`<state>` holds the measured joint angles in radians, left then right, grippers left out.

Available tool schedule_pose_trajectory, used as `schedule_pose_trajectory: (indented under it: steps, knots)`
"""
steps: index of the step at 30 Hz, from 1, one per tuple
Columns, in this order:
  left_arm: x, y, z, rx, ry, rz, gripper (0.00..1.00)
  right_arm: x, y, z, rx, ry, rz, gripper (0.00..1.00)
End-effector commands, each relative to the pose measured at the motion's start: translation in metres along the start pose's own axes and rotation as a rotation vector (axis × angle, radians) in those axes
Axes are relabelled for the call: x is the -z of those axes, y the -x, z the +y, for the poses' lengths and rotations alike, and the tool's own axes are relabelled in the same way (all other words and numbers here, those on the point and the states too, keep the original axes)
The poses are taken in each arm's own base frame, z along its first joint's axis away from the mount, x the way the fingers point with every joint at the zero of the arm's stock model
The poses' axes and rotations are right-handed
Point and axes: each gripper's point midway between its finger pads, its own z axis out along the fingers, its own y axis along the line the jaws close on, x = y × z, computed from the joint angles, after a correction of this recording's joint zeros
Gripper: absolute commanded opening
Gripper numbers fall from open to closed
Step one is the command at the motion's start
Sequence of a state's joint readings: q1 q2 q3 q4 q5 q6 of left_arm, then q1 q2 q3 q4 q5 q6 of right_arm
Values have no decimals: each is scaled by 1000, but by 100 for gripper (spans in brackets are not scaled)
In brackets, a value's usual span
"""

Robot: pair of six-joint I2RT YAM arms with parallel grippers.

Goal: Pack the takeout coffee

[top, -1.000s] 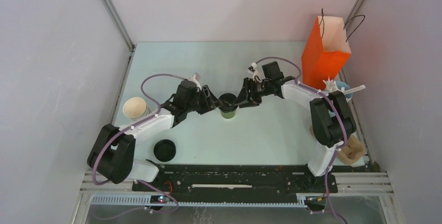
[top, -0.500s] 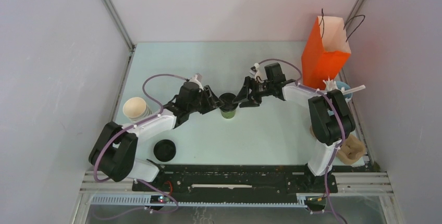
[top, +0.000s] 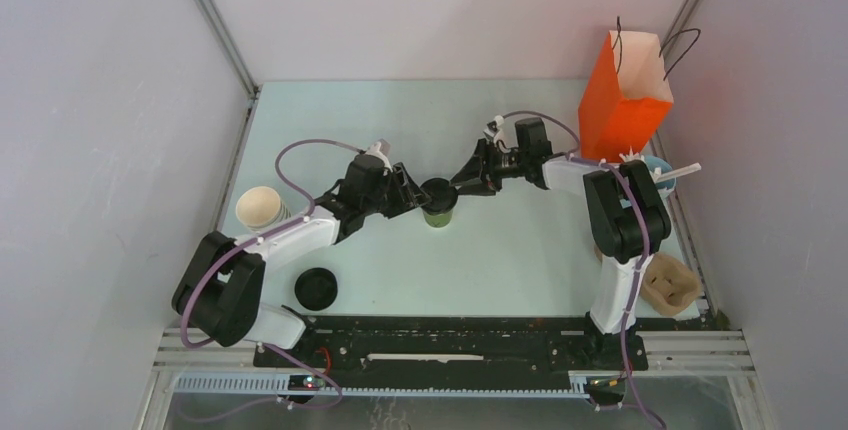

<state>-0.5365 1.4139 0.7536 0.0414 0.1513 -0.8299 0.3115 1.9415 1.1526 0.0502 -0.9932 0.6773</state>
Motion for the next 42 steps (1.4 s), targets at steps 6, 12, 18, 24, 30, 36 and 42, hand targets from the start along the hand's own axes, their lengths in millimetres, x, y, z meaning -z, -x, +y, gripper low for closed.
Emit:
schedule_pose_trajectory:
  steps: [6,12,18,24,30,36,42]
  knots:
    - [-1,-34,62,-24,209,77,51,-1,-20,-65,-125,-165,-78,58]
    - [3,-29,57,-37,199,63,51,8,-4,17,17,2,-56,73]
    - [2,-28,54,-30,188,62,51,1,-19,6,-4,-5,-13,75]
    - [4,-30,59,-31,202,61,51,0,-31,-42,-96,-55,-40,69]
    - [2,-35,63,-25,206,73,51,0,-33,-68,-106,-181,-62,57]
    - [4,-21,43,-46,162,61,51,13,5,8,14,-21,-89,71]
    - [2,-23,48,-43,178,65,52,-3,-22,-28,-82,-35,-23,67]
